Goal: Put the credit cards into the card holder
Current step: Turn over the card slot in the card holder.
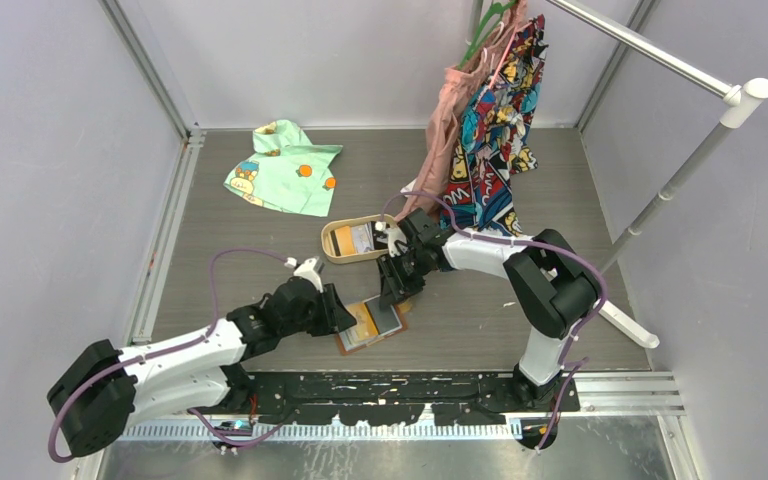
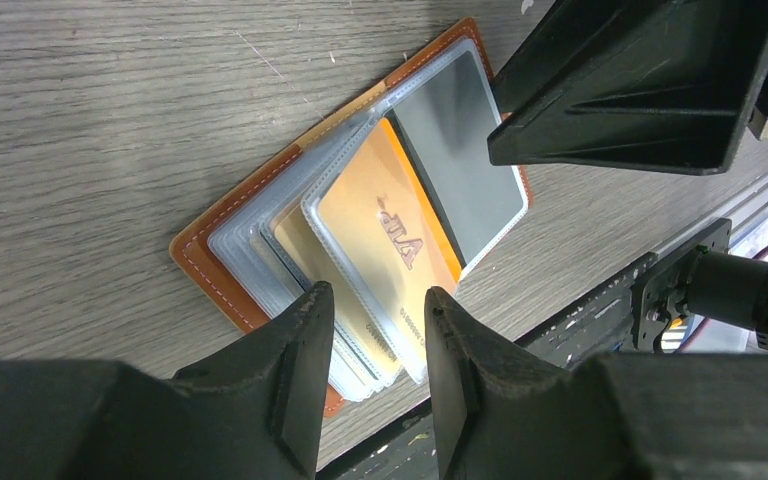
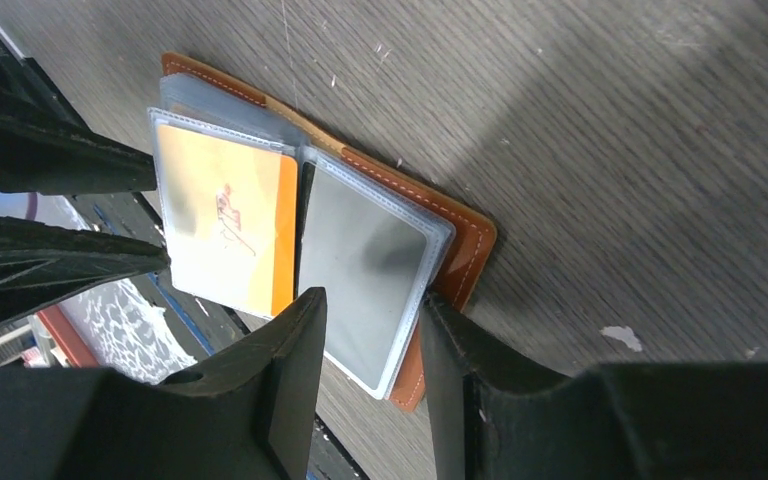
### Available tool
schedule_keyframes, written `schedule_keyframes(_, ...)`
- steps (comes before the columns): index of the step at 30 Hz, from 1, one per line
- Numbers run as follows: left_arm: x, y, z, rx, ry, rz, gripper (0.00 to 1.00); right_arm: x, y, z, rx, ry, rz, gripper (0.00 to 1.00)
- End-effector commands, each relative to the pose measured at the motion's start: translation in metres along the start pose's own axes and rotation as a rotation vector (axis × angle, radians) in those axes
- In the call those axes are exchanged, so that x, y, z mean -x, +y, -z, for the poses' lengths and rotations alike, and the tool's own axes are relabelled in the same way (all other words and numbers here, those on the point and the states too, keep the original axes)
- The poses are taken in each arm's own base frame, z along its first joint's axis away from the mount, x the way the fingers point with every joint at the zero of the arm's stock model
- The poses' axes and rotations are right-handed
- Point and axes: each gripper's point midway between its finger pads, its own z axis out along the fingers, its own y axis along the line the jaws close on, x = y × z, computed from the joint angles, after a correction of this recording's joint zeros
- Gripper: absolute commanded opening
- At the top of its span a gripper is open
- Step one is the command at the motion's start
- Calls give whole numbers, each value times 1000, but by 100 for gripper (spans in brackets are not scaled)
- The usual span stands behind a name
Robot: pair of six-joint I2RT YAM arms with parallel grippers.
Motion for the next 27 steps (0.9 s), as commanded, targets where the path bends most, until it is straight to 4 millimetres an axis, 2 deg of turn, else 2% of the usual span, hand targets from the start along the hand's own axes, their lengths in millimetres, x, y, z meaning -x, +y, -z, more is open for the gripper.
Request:
schedule_keyframes(1, 11, -9, -1, -9, -25, -18, 39, 13, 24, 5, 94, -22, 17, 45)
schedule_keyframes(9, 10, -8, -4, 0, -12, -24, 39, 20, 49, 19, 229, -52, 20, 37)
schedule_keyframes(15, 10, -7, -2, 4, -11, -26, 39, 19, 61, 22, 299, -44, 14, 38)
schedule_keyframes(23, 19, -8, 19, -6, -63, -49, 44, 18, 64, 22, 320, -39, 8, 41)
schedule_keyframes(27, 26, -15, 33, -45, -105, -59, 47, 18, 70, 23, 357, -35, -3, 42)
